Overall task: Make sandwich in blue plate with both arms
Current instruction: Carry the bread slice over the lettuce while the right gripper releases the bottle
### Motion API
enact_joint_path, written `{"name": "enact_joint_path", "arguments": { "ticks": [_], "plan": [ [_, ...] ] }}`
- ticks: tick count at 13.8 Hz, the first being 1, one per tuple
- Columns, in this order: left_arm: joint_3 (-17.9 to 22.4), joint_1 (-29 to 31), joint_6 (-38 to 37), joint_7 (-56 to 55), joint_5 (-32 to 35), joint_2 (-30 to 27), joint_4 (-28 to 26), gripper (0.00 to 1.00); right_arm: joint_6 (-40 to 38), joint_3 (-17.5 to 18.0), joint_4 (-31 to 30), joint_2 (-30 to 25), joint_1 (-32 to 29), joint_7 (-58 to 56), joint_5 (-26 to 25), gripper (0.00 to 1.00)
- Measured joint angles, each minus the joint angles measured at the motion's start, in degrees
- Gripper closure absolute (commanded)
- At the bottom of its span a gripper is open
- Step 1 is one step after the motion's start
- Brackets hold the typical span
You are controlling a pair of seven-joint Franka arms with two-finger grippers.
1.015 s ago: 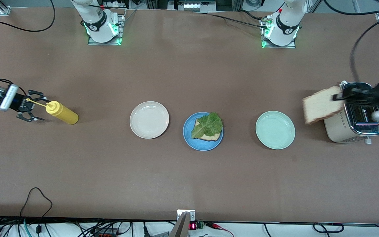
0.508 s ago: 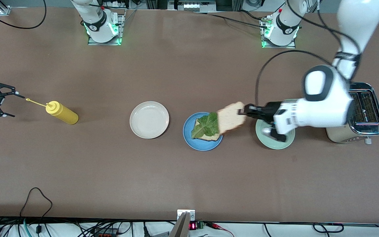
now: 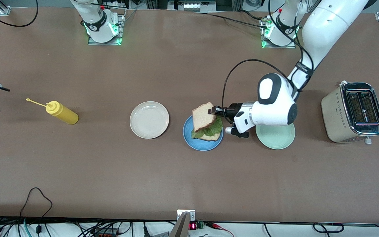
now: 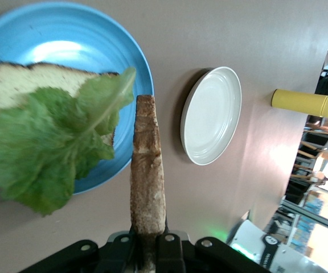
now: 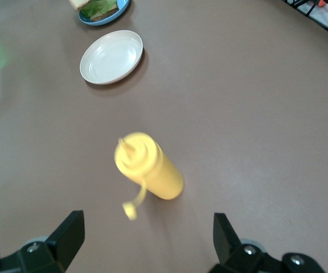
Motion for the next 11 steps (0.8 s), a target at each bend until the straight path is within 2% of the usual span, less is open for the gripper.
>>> {"name": "enact_joint_path", "arguments": {
  "ticks": [2,5,6,9,11],
  "plan": [
    [0.05,0.02,1.06,0.03,-0.4,1.17,0.01,1.0,-1.85,-0.52,1.33,-4.31,5.7,12.1,-2.88,0.0],
    [0.06,0.01,2.74,0.09,-0.42,2.32,0.23,1.0,-2.27,-3.68,2.61,-10.25,17.54,32.58,-8.31,0.0],
    [0.05,0.01,3.14,0.14,-0.42,2.63,0.62,1.0,-2.59,-5.63,3.2,-11.49,21.99,39.16,-9.88,0.0],
    [0.06,0.02,3.22,0.16,-0.42,2.89,2.35,1.0,-4.92,-14.74,5.21,-12.78,35.74,54.04,-13.44,0.0],
    [0.14,0.02,3.23,0.16,-0.42,3.35,2.62,0.99,-6.74,-16.84,6.63,-12.76,39.78,62.19,-16.67,0.0]
  ]
}}
